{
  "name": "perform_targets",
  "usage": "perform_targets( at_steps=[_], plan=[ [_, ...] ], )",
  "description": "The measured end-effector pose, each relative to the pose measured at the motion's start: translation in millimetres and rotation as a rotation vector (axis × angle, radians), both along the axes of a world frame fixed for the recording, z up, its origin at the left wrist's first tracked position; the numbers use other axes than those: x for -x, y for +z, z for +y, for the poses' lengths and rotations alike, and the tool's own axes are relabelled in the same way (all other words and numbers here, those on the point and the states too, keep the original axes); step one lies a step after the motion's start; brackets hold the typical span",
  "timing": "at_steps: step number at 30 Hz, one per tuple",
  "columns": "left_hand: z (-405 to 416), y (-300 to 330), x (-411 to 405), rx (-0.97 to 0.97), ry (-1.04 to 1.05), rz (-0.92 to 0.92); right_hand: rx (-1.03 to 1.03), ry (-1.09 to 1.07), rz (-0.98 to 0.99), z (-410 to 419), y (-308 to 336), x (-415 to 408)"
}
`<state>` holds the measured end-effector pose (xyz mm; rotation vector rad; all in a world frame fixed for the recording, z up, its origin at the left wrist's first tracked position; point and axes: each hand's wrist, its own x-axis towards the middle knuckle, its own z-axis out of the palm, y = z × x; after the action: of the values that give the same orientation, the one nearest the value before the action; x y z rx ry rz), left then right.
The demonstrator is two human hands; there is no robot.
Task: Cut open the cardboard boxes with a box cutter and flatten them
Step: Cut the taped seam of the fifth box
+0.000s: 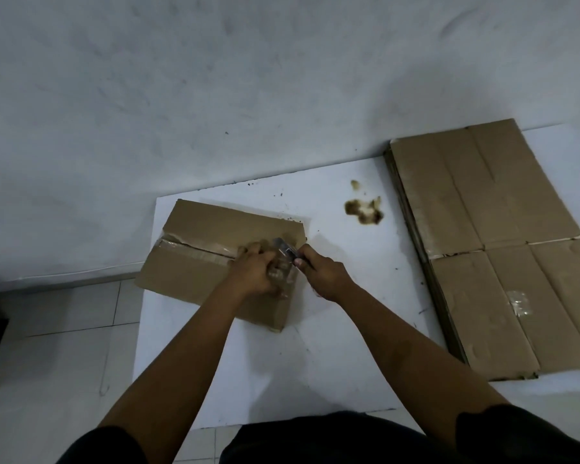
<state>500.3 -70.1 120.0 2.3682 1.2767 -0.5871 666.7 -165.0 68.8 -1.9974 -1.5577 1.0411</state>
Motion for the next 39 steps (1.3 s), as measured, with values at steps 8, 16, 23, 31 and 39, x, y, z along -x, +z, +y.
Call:
perform_targets(
  at_steps=[8,16,23,31,39],
  plan=[
    [8,-12,7,-0.132,-0.034,-0.182,-0.111,-0.201,0.279,-2,4,-13],
    [12,-16,7,0.147,0.242,-0.453,-0.040,-0.029,-0.165,-28,-12,-29],
    [17,-25,10,0.171,0.323,-0.565,0.036,0.053,-0.078,-22,-4,-26],
    [20,-27,11,0.139,0.318,-0.560,0.209,0.033,0.157,-25,17,-22],
    [34,-11,10,-0.090,0.008,-0.303,0.213,-0.220,0.454,-49,9,-17]
  ],
)
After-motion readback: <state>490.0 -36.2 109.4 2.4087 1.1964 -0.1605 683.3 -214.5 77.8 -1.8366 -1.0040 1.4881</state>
